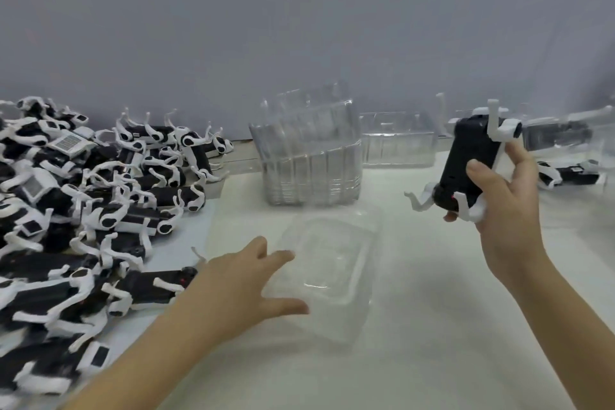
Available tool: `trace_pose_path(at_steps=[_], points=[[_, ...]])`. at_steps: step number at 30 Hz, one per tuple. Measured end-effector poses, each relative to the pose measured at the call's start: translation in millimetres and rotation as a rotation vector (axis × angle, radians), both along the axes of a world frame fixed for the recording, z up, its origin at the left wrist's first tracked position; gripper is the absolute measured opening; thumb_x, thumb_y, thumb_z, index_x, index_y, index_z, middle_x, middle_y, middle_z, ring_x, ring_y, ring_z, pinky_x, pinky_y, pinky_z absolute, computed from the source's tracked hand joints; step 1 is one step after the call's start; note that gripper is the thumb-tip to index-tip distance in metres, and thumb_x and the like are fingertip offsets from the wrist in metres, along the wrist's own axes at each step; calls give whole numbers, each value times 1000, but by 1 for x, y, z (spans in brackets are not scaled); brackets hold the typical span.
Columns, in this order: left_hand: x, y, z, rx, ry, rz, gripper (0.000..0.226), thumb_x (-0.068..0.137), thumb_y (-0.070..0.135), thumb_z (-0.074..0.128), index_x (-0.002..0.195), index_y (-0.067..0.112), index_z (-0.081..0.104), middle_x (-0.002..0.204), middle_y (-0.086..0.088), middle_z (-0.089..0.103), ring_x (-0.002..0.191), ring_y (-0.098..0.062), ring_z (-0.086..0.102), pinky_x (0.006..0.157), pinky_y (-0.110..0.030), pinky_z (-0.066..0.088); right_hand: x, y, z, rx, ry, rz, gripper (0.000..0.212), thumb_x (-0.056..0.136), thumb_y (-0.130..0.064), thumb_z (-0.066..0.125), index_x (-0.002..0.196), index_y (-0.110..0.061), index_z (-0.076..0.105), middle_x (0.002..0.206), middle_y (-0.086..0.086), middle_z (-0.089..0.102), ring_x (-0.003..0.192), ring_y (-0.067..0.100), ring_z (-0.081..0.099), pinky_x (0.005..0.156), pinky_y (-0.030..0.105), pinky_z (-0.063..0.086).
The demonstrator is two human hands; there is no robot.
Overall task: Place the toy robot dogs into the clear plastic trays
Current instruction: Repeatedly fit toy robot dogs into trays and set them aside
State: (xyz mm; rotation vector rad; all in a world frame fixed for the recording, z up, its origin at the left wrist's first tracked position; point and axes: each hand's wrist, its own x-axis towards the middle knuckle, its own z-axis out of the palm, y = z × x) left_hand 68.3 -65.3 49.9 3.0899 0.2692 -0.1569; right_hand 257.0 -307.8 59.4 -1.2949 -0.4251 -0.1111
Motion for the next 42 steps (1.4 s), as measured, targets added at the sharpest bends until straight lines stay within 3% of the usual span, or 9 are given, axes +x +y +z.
trace_pose_path(at_steps=[3, 6, 9, 13, 18, 22, 27, 32, 42], points=[[-2, -21, 8, 84, -315, -202, 99, 61, 92, 29, 146, 42, 38, 64, 13, 38, 50, -7, 39, 44, -15, 23, -1, 0, -2, 13, 30, -1, 37, 97, -17, 54, 117, -46, 41, 79, -9, 70, 70, 20, 66, 50, 31, 52], [4, 1, 13, 26, -604, -500, 74, 59, 62, 64, 117, 17, 68, 70, 7, 58, 60, -14, 56, 55, -29, 46, -2, 0, -2, -33, 35, 5, 40, 96, -17, 58, 113, -50, 44, 76, -3, 68, 73, 24, 63, 65, 41, 53], [11, 34, 9, -50, -540, -419, 78, 52, 59, 71, 119, 21, 64, 118, 4, 59, 111, -13, 52, 97, -37, 40, -3, -3, -1, -72, -8, 57, 45, 92, -16, 62, 118, -51, 50, 76, -5, 72, 71, 16, 69, 65, 32, 57], [4, 49, -18, -408, -492, -74, 103, 41, 73, 77, 134, 54, 35, 154, 21, 21, 143, -1, 19, 111, -39, 27, -4, -5, 8, -121, -27, 207, 60, 77, -30, 67, 133, -42, 51, 96, -3, 76, 83, 14, 73, 62, 16, 53], [15, 38, -24, -570, -472, 326, 129, 29, 93, 64, 143, 52, 19, 162, 18, 2, 147, -7, 15, 116, -38, 24, -4, 11, 22, -165, -60, 278, 44, 72, -33, 68, 113, -37, 53, 93, -6, 76, 80, 15, 73, 60, 16, 53], [24, 3, -23, -615, -384, 294, 134, 24, 93, 66, 140, 60, 8, 159, 25, -9, 146, 0, 10, 113, -30, 22, -5, 24, 31, -278, -128, 304, 36, 83, -27, 66, 116, -40, 59, 113, -10, 70, 78, 11, 71, 42, 18, 45], [24, -21, -41, -757, -670, 217, 122, 29, 90, 73, 134, 67, 15, 158, 28, -2, 133, 27, 2, 102, -15, 17, -5, 27, 29, -437, -217, 355, 46, 90, -16, 65, 121, -49, 54, 107, -26, 67, 79, 8, 70, 44, 19, 47], [26, 9, -66, -1108, -716, 98, 126, 38, 80, 80, 143, 41, 24, 161, 13, 9, 146, 5, 7, 119, -38, 12, -2, 39, 31, -552, -294, 465, 48, 91, -15, 66, 118, -52, 52, 108, -16, 68, 80, 4, 69, 55, 10, 47], [32, 11, -83, -1057, -503, 40, 113, 49, 75, 80, 141, 61, 16, 152, 24, 27, 144, 1, 24, 114, -30, 25, 4, 67, 26, -1386, -521, 626, 33, 94, -33, 60, 116, -58, 60, 77, -37, 51, 70, -10, 56, 57, 14, 36]])
